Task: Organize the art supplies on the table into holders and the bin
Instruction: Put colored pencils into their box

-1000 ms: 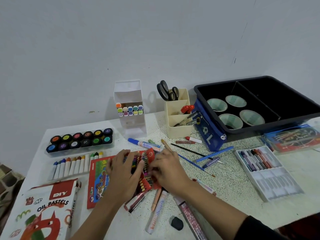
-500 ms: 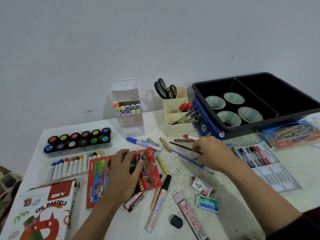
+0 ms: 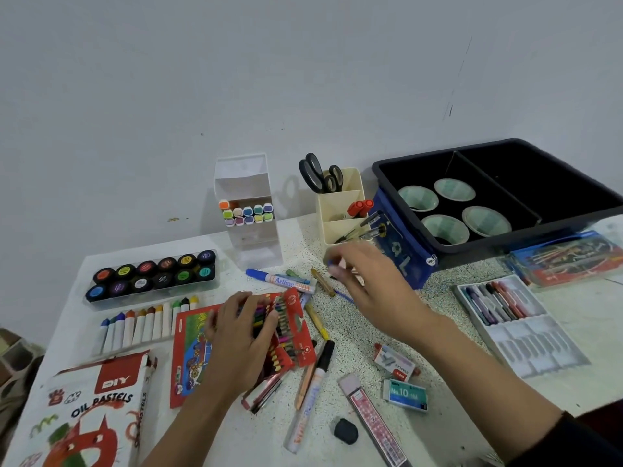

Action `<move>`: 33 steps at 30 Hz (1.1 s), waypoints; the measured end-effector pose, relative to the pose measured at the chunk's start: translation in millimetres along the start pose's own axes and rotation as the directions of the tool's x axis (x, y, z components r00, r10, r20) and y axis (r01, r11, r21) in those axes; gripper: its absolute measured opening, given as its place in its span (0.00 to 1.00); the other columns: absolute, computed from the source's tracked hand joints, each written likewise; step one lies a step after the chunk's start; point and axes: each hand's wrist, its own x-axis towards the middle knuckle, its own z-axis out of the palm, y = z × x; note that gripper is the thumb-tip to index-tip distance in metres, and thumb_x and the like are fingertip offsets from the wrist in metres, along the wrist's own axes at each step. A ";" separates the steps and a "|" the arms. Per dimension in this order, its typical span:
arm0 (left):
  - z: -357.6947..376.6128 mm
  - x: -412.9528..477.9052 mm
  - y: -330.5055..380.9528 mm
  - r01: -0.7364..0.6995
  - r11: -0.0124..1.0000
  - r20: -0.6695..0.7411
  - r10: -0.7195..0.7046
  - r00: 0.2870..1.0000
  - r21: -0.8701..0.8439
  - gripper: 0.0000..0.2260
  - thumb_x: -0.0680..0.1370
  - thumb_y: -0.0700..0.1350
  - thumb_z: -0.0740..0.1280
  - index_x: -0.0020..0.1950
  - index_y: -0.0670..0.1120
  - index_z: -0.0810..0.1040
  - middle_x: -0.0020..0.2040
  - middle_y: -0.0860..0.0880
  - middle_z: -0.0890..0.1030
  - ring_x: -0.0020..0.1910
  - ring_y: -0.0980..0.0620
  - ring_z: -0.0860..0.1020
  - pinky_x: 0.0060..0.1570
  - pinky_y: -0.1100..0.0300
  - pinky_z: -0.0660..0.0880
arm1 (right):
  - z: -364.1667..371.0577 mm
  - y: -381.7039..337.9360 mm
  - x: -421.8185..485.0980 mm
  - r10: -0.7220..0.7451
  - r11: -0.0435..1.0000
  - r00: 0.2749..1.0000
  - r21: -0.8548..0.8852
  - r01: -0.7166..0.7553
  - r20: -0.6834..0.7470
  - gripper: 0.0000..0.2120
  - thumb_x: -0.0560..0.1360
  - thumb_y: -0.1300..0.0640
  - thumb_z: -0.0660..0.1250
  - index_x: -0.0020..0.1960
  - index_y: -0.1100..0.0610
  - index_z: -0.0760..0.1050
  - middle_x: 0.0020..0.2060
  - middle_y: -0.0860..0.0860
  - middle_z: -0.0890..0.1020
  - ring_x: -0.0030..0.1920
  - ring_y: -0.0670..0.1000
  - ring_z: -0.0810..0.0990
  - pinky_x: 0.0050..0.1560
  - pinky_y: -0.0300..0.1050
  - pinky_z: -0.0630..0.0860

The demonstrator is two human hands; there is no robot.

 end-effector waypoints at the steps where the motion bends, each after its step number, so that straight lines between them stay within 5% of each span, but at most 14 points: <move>1: -0.1 -0.1 -0.3 -0.001 1.000 -0.001 0.001 1.000 -0.007 0.23 0.74 0.68 0.45 0.60 0.61 0.69 0.67 0.53 0.70 0.70 0.55 0.64 0.74 0.48 0.47 | -4.9 -13.2 4.7 0.021 0.991 0.997 0.131 -0.011 -0.073 0.04 0.84 0.55 0.60 0.56 0.53 0.73 0.46 0.45 0.78 0.45 0.42 0.74 0.46 0.34 0.70; 5: -0.5 -0.2 -1.4 -0.010 1.000 -0.002 0.010 1.000 -0.026 0.26 0.74 0.67 0.44 0.62 0.58 0.71 0.66 0.54 0.69 0.70 0.56 0.64 0.73 0.50 0.47 | 5.4 -28.3 10.9 0.289 0.736 0.956 0.650 -0.186 -0.054 0.01 0.85 0.57 0.57 0.55 0.54 0.66 0.42 0.54 0.83 0.37 0.52 0.80 0.39 0.51 0.77; 9: -1.7 0.1 -1.2 -0.014 0.999 0.008 0.015 1.000 -0.032 0.19 0.75 0.66 0.45 0.58 0.62 0.66 0.63 0.57 0.68 0.69 0.57 0.63 0.72 0.50 0.49 | 44.1 -9.3 -7.8 0.609 0.438 0.787 0.784 -0.441 0.103 0.03 0.84 0.60 0.57 0.57 0.60 0.66 0.42 0.57 0.85 0.38 0.54 0.83 0.41 0.48 0.81; 12: -2.0 0.2 -0.5 -0.001 1.000 0.022 0.001 1.000 -0.029 0.15 0.76 0.65 0.46 0.57 0.63 0.65 0.65 0.56 0.68 0.69 0.58 0.62 0.73 0.50 0.48 | 56.9 -3.9 -18.3 0.691 0.272 0.697 0.826 -0.494 0.189 0.05 0.84 0.63 0.58 0.59 0.63 0.67 0.40 0.56 0.85 0.37 0.55 0.85 0.41 0.46 0.83; 23: -0.7 1.5 -0.7 -0.002 1.000 0.019 0.003 1.000 -0.027 0.20 0.74 0.68 0.46 0.57 0.63 0.68 0.64 0.55 0.69 0.70 0.56 0.64 0.73 0.49 0.47 | 75.8 -10.1 -26.9 0.665 0.285 0.699 0.775 -0.563 0.263 0.04 0.80 0.66 0.65 0.54 0.66 0.72 0.40 0.62 0.85 0.41 0.58 0.86 0.49 0.53 0.83; 28: -1.8 0.8 -0.4 -0.005 1.000 0.032 0.005 0.999 -0.015 0.19 0.74 0.69 0.46 0.58 0.65 0.66 0.64 0.56 0.67 0.70 0.57 0.63 0.73 0.50 0.45 | 70.6 -0.3 -26.7 0.672 0.182 0.647 0.767 -0.616 0.360 0.09 0.75 0.67 0.72 0.52 0.70 0.75 0.40 0.66 0.84 0.35 0.57 0.84 0.36 0.44 0.81; 33: -2.7 -1.0 3.5 -0.002 1.000 0.041 0.003 0.999 -0.022 0.19 0.74 0.69 0.45 0.58 0.65 0.65 0.65 0.55 0.67 0.70 0.56 0.63 0.74 0.49 0.46 | 65.3 4.3 -17.2 0.640 0.376 0.672 0.611 -0.696 0.372 0.11 0.70 0.62 0.78 0.46 0.67 0.79 0.34 0.60 0.84 0.29 0.52 0.80 0.28 0.41 0.74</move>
